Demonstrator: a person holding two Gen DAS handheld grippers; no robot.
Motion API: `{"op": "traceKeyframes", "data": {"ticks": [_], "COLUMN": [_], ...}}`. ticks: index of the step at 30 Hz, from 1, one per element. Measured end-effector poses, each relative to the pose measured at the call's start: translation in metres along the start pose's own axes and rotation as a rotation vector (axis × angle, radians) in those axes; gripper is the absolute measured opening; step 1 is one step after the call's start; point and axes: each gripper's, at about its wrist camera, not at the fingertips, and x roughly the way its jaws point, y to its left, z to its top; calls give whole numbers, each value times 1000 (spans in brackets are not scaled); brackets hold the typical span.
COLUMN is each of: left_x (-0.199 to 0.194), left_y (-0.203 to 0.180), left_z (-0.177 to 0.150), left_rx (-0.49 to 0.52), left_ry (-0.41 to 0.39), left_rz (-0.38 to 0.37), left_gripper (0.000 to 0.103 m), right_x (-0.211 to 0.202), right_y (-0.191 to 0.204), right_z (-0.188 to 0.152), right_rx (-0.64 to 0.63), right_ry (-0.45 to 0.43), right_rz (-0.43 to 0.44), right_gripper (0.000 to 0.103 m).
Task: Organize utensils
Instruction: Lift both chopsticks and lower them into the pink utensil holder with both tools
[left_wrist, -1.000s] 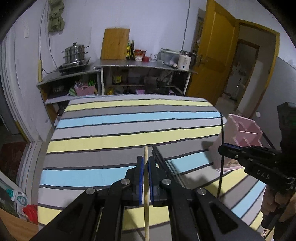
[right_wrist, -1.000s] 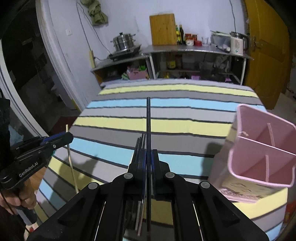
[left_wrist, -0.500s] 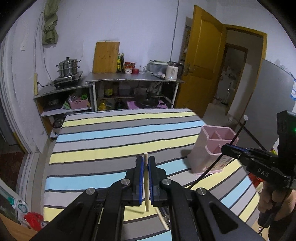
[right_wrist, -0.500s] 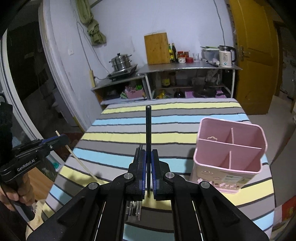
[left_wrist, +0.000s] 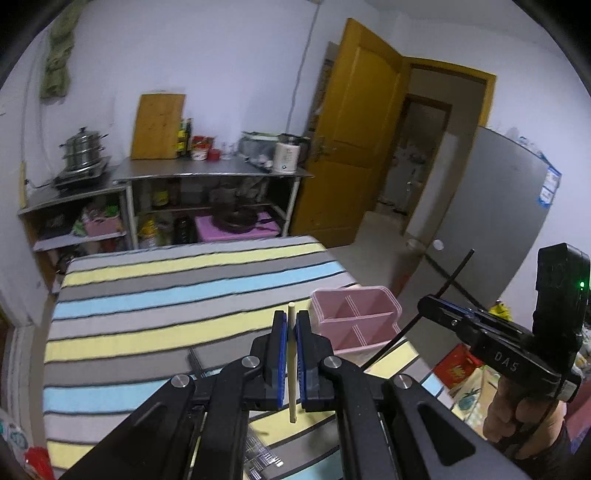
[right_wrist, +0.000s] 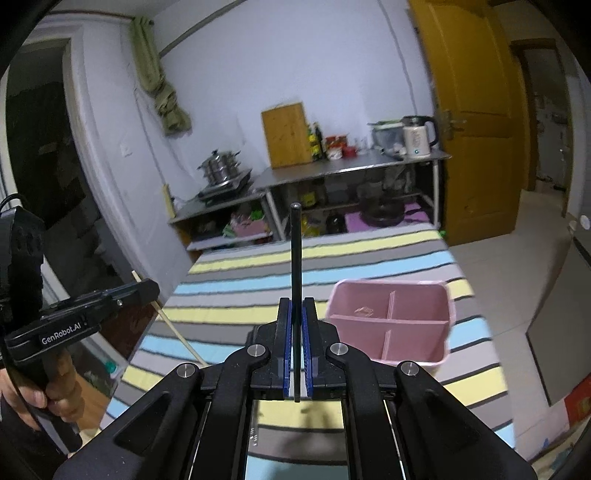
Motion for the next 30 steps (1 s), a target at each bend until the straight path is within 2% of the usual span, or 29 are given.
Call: {"op": "traceKeyframes", "data": {"ticks": [8,14,19,24,30], "left_x": [23,59,103,141,155], "left_y": [-25,-29,-26,-20,-15], "left_z": [44,61,55,37,30], "left_rx": [-4,-33,-46,-44,-37], "left_ry": [-53,-51,-4,55,69], "left_rz": [-63,-82,-78,-69,-67], "left_gripper": [5,5,5,5,5], "right_x": [-22,-10,10,38,58], "right_y": [-21,-36,-53,-67,-80], "right_z": [31,41,33,17,5], "right_rx": [18,31,63,94,121], "right_ry": [-94,-117,-90,-20,36], "right_rz": [-59,-90,-88,-76,-72], "right_gripper": [5,5,5,5,5]}}
